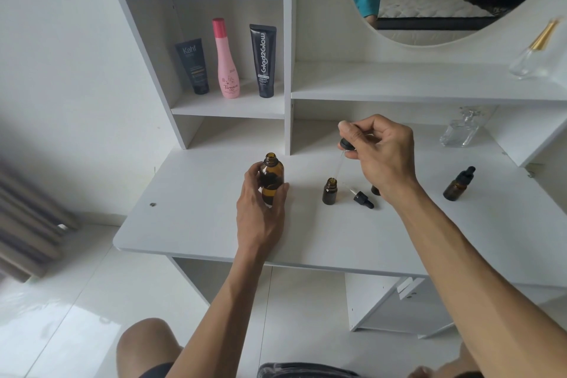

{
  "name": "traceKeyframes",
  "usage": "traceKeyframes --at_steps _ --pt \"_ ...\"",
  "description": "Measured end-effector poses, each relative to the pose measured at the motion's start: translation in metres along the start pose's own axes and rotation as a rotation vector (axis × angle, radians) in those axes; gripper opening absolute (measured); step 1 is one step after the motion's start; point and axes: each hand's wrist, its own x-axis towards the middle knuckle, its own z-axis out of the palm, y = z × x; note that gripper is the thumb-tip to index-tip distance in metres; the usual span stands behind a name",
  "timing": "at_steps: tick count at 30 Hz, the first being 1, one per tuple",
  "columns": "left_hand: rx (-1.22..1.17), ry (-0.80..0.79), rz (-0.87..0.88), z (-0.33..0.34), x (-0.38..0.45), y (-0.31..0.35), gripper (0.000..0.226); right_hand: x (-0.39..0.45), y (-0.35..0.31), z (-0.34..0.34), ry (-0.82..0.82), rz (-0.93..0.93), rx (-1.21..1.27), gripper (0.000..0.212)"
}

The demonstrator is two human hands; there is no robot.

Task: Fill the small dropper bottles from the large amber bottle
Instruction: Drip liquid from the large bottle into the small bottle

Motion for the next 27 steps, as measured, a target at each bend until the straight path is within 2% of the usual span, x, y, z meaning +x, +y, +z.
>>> traceKeyframes --at_steps 27 --pt "-0.006 0.004 -0.005 0.0013 0.0001 -0.0013 0.048 -0.0005 -0.0073 0.0034 -0.026 -0.071 -0.112 0.022"
